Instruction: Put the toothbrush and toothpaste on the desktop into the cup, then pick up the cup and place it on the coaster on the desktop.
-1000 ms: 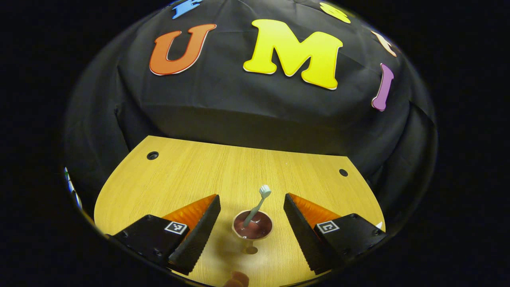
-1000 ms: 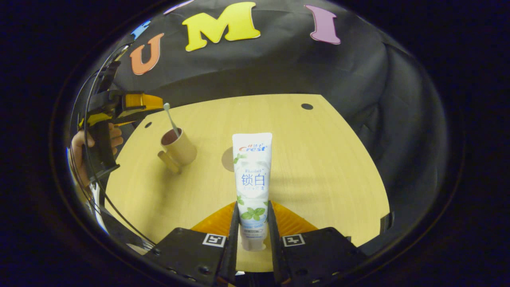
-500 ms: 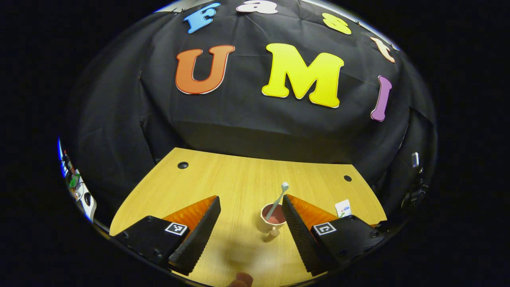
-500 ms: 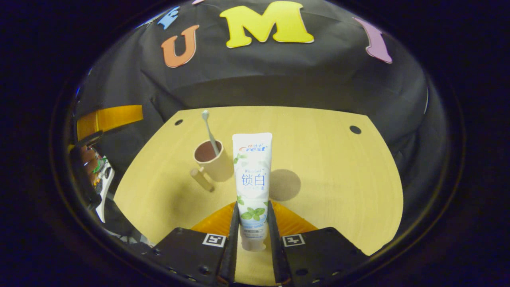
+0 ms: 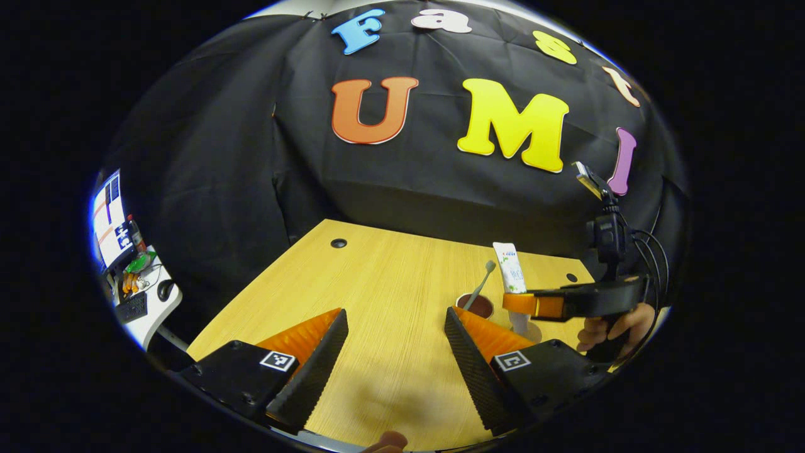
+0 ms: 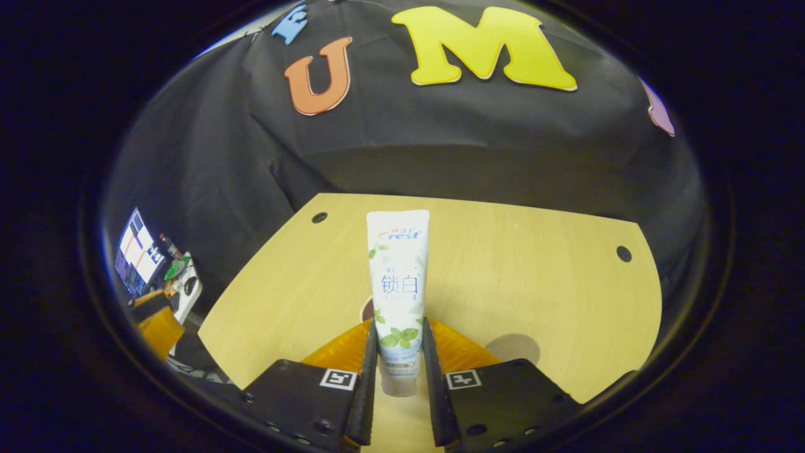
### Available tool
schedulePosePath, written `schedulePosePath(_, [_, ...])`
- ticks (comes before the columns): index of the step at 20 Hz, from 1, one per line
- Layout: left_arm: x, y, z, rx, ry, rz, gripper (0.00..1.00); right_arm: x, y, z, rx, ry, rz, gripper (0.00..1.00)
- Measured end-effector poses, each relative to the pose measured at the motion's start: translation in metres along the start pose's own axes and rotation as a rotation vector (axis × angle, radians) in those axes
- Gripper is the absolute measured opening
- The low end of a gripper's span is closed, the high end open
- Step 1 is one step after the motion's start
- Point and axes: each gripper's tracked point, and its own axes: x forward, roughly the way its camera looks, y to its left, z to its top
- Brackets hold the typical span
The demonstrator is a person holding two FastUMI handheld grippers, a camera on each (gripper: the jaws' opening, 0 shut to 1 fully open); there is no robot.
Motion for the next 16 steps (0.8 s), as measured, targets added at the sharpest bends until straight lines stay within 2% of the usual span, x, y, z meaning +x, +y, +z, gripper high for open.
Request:
schedulePosePath(1, [-0.005,0.002,-0.004,-0.014,0.007,0.008,0.99,0.007,0.003,0.004,0.005,0.008,0.002,0.39])
schedulePosePath(7, [-0.015,0.016,-0.031,-0.117,0.057,0.051,0.98,0.026,0.012,0.011,-0.011,0.019,0.002,0.36])
schedulePosePath(16, [-0.007,-0.003,-0.039,-0.106,0.088,0.018,0.99,0.037,0.008,0.022,-0.036,0.008,-0.018,0.40])
